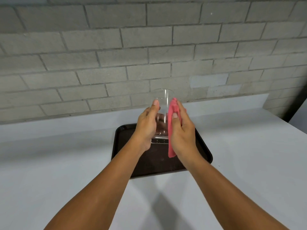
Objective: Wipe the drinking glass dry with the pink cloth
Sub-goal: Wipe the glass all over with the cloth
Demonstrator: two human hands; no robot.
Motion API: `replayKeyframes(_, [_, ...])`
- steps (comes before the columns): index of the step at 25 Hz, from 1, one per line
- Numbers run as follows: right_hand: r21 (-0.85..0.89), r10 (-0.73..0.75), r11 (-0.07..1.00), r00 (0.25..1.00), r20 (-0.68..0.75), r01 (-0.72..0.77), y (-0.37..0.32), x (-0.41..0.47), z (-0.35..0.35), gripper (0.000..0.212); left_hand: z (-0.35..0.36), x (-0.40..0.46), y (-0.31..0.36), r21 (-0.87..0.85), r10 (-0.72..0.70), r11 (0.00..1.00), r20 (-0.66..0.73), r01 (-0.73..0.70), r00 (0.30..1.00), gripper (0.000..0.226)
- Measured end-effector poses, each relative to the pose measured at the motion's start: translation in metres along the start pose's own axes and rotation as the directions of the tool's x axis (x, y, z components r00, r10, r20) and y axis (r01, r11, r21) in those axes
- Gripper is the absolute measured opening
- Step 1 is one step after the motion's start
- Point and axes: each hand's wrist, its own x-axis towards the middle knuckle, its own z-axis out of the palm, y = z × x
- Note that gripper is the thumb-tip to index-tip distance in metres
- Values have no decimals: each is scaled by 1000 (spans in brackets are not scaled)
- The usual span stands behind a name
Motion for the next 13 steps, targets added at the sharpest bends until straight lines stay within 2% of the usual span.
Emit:
replayKeyframes(2, [38, 72, 997, 996, -46, -71, -4, 18, -6, 43, 0, -2, -6, -39, -8, 999, 47, 10, 999, 54])
replayKeyframes(4, [37, 53, 998, 997, -56, -51, -8, 24, -6, 44, -1, -2, -9, -51, 5, 999, 63, -2, 998, 56])
replayKeyframes(9, [-18, 0, 1000, 999, 42, 0, 4, -5, 6, 45, -7, 6, -1, -39, -10, 999, -9, 10, 1000, 63])
replayKeyframes(13, [22, 116, 993, 992, -46, -115, 1, 27, -2, 42, -4, 2, -15, -94, -30, 995, 35, 33, 999, 56])
